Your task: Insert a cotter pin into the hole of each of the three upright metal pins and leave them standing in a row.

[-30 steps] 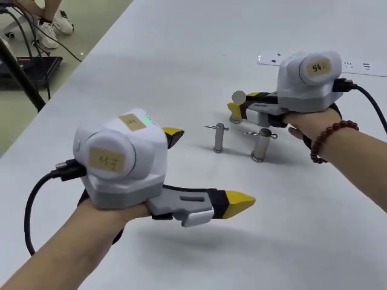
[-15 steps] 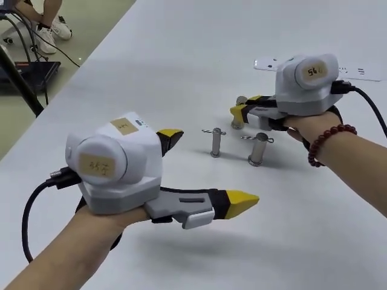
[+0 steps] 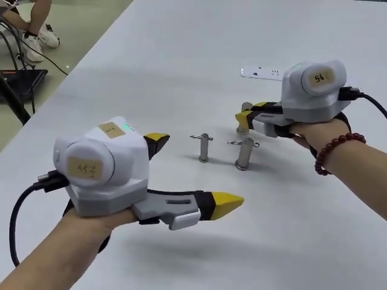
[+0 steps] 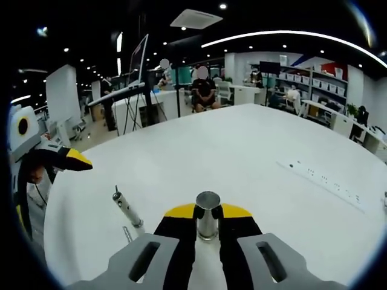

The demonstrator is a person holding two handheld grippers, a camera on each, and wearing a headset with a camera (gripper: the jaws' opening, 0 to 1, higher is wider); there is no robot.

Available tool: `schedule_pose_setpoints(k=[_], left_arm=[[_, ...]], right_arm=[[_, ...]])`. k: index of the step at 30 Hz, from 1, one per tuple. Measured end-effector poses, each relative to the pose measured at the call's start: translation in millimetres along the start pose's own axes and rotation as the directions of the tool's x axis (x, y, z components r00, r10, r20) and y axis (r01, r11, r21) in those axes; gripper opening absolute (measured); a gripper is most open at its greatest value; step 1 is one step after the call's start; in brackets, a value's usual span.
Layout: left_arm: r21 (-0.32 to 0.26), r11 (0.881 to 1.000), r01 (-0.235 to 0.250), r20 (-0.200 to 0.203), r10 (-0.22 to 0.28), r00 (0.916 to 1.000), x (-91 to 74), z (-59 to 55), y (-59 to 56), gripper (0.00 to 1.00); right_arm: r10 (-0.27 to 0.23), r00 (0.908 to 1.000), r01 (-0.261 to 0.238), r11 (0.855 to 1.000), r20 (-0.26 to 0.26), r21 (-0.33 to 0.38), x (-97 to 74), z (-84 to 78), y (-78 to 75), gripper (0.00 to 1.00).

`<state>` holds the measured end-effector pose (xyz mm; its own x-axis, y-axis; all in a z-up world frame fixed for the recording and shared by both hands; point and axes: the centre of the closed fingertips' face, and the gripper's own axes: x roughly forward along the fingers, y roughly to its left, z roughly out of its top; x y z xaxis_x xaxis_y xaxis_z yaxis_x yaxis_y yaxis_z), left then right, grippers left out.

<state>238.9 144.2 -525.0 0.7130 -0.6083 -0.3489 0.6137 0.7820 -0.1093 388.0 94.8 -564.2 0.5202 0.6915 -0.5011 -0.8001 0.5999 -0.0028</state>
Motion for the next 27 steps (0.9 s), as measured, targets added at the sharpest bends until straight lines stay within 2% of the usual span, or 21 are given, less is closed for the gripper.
schedule_pose_setpoints(k=[4, 8, 10, 14, 15, 18, 20, 27], left_arm=[[0.004, 1.000, 0.003, 0.004, -0.003, 1.0000, 0.0, 1.5, -0.8, 0.98], [0.016, 1.000, 0.009, -0.009, -0.008, 0.9999, 0.7, 0.3, -2.9, 0.98], [0.019, 1.000, 0.011, -0.012, -0.011, 0.9999, 1.0, -0.1, -3.8, 0.98], [0.011, 1.000, 0.018, -0.020, -0.018, 0.9996, 1.7, -1.6, -5.7, 0.98], [0.011, 1.000, 0.019, -0.022, -0.019, 0.9996, 1.8, -1.8, -6.0, 0.98], [0.013, 1.000, 0.021, -0.021, -0.021, 0.9996, 1.3, -1.0, -6.7, 0.98], [0.014, 1.000, 0.023, -0.020, -0.023, 0.9995, 0.8, -0.3, -7.5, 0.98], [0.028, 0.999, 0.029, -0.024, -0.028, 0.9993, 1.3, 0.9, -9.7, 0.98]], right_arm=[[-0.023, 0.9997, 0.023, 1.000, -0.006, 0.009, -11.3, -4.9, -3.8, 0.08], [-0.045, 0.9989, 0.045, 0.999, -0.011, 0.019, -24.2, -9.6, -5.0, 0.08], [-0.054, 0.9985, 0.054, 0.998, -0.013, 0.020, -28.5, -13.4, -11.8, 0.08], [-0.070, 0.9975, 0.070, 0.997, -0.015, 0.026, -44.3, -18.9, -4.2, 0.08], [-0.073, 0.9973, 0.073, 0.997, -0.014, 0.028, -44.6, -19.0, -10.4, 0.08], [-0.080, 0.9965, 0.081, 0.996, -0.023, 0.030, -52.6, -23.8, -6.2, 0.08], [-0.087, 0.9958, 0.088, 0.996, -0.027, 0.025, -53.9, -25.2, -11.9, 0.08], [-0.101, 0.9945, 0.101, 0.994, -0.027, 0.028, -73.2, -31.0, 7.2, 0.08]])
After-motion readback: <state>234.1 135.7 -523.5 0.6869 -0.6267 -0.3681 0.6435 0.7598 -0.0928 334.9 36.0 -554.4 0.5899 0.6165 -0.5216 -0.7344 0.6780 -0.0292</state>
